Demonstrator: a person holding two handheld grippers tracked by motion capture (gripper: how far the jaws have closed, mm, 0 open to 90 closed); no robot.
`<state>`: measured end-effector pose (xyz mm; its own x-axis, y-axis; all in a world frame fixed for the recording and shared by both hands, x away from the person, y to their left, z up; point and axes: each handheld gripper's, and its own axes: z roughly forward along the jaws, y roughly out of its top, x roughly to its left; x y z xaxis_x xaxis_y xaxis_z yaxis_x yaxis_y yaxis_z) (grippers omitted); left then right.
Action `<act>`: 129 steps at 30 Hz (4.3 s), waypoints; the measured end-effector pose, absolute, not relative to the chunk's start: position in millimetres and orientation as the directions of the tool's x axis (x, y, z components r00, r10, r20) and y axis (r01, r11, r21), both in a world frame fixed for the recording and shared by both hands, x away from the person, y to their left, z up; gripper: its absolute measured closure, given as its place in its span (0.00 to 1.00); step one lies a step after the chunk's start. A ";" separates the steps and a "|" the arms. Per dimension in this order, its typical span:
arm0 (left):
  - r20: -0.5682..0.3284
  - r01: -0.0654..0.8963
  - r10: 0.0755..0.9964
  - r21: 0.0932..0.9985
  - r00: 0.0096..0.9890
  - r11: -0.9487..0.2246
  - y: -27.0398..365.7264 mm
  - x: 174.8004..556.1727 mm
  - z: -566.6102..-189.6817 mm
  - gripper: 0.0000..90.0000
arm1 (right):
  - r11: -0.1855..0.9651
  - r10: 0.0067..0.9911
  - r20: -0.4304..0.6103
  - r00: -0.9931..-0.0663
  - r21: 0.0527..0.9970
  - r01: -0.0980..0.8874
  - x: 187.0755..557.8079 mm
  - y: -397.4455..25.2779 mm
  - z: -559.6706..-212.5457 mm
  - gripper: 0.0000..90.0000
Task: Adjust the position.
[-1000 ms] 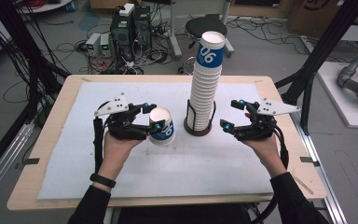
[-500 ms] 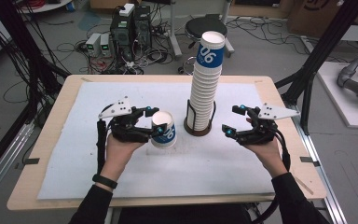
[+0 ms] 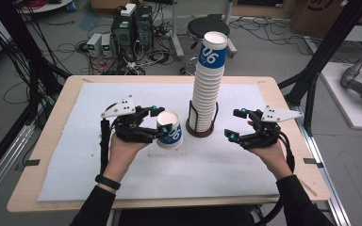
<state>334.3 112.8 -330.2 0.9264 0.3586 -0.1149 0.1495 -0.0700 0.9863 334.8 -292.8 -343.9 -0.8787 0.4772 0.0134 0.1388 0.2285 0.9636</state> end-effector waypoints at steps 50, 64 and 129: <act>-0.093 0.113 0.228 0.991 0.969 -0.077 57.6 317.0 -322.8 0.34 | 0.325 0.220 0.081 -0.972 0.933 0.152 318.3 -218.0 -361.2 0.17; -0.113 0.127 0.201 0.990 0.973 -0.056 48.9 315.7 -327.2 0.34 | 0.344 0.206 0.091 -0.974 0.925 0.159 318.6 -210.1 -364.4 0.21; -0.156 0.178 0.129 0.967 0.979 -0.184 68.4 323.3 -312.1 0.31 | 0.279 0.161 0.141 -0.977 0.943 0.183 322.8 -232.2 -346.0 0.20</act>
<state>323.3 68.4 -312.1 0.9793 0.1294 -0.1555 0.1779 -0.1841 0.9667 322.8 -232.2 -346.0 -0.9767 0.1615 0.1414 0.1826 0.2786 0.9429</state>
